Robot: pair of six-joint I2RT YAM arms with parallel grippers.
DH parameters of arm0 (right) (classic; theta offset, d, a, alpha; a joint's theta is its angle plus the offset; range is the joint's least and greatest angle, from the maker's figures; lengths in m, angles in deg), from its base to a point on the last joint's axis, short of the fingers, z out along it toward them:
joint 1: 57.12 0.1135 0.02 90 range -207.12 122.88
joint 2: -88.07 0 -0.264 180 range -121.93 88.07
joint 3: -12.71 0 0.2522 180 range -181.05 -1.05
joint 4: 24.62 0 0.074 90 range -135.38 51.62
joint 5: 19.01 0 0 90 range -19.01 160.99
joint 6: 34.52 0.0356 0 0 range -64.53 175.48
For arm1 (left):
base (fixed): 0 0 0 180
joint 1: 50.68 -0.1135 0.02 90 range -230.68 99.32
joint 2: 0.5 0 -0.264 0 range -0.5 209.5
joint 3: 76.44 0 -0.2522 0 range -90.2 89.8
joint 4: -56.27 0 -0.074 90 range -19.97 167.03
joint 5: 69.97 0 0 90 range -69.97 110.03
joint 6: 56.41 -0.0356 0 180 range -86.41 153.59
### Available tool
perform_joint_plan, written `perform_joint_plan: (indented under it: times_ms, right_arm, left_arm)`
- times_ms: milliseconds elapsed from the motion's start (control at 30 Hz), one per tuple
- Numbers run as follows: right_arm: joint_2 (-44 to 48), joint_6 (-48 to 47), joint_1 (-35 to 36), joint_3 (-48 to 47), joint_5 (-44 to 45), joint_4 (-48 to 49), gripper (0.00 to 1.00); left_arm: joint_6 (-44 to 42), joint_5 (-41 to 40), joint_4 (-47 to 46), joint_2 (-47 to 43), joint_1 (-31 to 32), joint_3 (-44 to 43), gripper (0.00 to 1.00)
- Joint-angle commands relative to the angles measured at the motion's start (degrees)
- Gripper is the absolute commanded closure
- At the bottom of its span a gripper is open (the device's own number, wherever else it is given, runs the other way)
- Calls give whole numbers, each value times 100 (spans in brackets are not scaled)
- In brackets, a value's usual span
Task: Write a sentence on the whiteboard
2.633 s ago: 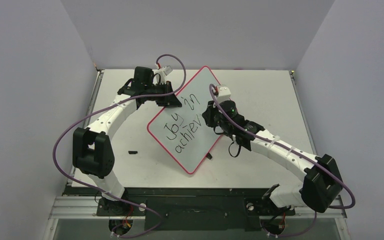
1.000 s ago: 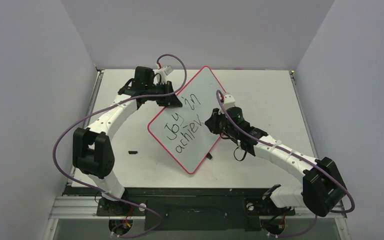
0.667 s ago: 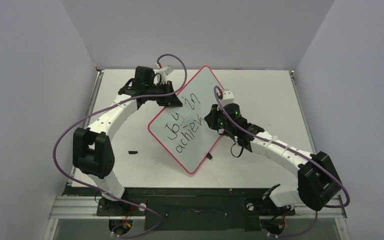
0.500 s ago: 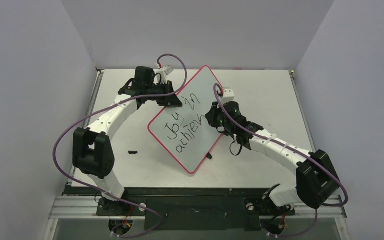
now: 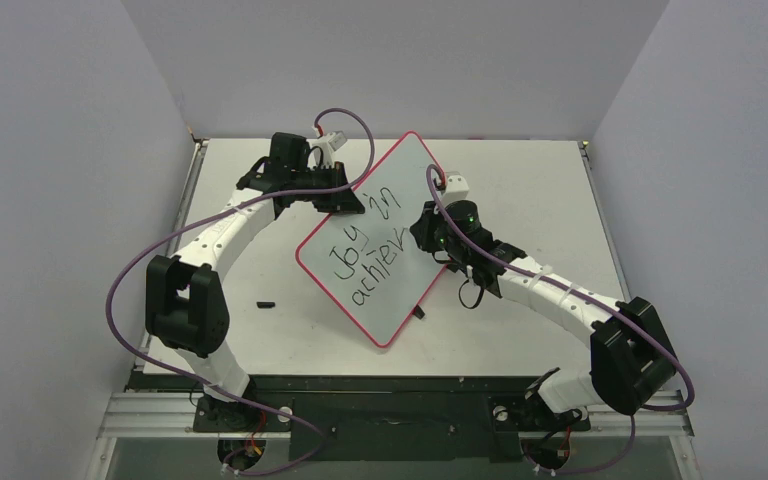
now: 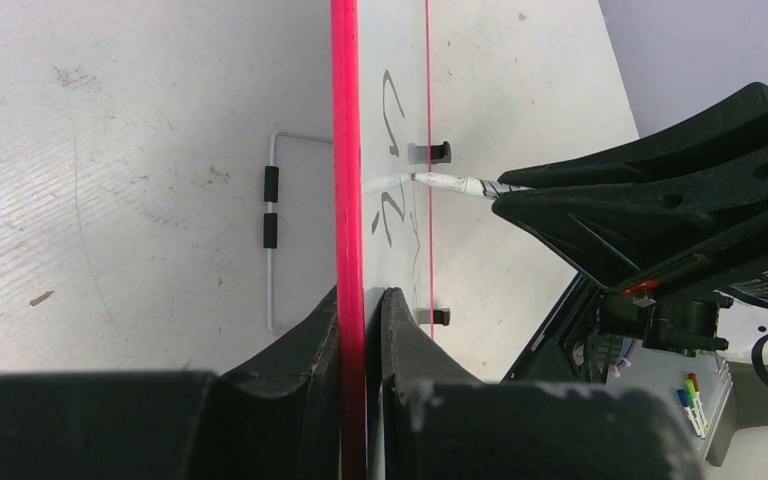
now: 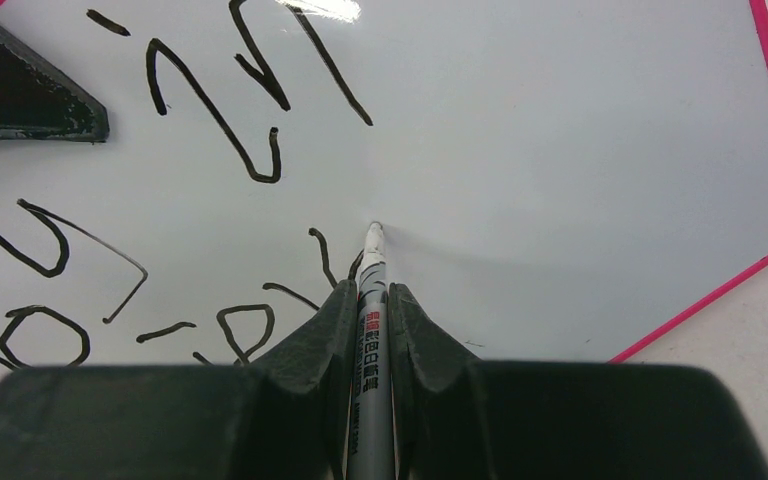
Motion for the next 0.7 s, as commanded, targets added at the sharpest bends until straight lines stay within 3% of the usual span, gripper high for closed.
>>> perform_joint_plan:
  times_ms: [0,667]
  right_arm:
    - [-8,16,145,-86,-307,174,100]
    - [436,125,248,617,-211,165,100]
  left_arm:
    - [-942,-719,-49,110,299,6,100]
    - [-942,-735,-47,106,305,-3,100]
